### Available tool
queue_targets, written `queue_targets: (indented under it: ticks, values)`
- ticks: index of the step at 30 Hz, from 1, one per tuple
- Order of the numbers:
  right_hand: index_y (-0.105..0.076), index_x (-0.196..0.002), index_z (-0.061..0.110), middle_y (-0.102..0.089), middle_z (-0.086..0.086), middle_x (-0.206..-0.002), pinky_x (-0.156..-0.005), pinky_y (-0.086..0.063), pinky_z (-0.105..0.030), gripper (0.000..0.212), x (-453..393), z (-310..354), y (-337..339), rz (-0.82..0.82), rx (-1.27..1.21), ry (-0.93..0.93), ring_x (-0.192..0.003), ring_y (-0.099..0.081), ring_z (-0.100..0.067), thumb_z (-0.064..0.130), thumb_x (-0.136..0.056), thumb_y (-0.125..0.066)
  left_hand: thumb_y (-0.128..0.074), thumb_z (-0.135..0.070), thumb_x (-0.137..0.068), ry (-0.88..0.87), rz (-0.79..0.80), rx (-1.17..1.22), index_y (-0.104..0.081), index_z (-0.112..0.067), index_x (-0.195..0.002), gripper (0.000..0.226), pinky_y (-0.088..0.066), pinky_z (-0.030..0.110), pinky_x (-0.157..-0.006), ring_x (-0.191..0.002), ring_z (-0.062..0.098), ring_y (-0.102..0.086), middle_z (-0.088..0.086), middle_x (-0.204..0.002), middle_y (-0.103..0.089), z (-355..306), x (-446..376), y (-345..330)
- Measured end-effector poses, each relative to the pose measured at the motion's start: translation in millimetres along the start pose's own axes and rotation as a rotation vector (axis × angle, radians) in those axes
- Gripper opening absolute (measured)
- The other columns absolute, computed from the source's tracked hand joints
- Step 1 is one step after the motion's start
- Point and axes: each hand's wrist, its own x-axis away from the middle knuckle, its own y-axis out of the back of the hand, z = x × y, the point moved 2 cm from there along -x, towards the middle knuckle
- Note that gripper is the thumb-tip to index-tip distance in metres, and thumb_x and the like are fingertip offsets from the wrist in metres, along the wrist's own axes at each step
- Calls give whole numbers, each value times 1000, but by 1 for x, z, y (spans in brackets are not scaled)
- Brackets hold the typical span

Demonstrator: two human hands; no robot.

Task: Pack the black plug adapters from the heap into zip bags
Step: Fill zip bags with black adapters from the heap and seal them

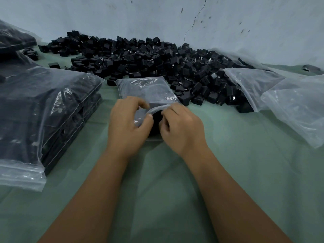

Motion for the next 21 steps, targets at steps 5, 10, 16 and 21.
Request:
queue_targets:
  ticks: [5,10,16,21]
  values:
    - [-68,-68,8,-64,-2,-71,-53,-35,-22,11,3,6,-1,102,-5,-102,-65,-59,-21,12,-74,-59,-59,-23,-86,12,81,-123,-70,-11,-107,27,-44,48,-88,-100,26,-55,2,-101,-66,3,0,-8]
    - [-68,-68,8,-65,-3,-72,-56,-35,-19,10,0,9,2,6,-19,-120,-64,-59,-19,8,-76,-62,-64,-13,-87,-20,-41,-113,-70,-9,-88,8,-46,48,-78,-86,27,-58,2,-87,-66,1,1,-6]
    - [-65,-75,1,-64,-14,-81,-57,-52,-38,5,4,12,-7,258,18,-96,-79,-61,-33,5,-73,-64,-60,-17,-87,-33,-94,-88,-67,-10,-87,10,-46,43,-77,-82,21,-56,-5,-84,-59,-2,2,-9]
    - [-68,-97,8,-66,-6,-101,-83,-45,-34,21,-2,11,-18,329,-48,-147,-98,-56,-24,8,-83,-52,-61,-14,-86,-62,-105,-87,-66,-10,-89,7,-46,42,-76,-82,22,-56,-2,-85,-61,-1,3,-10]
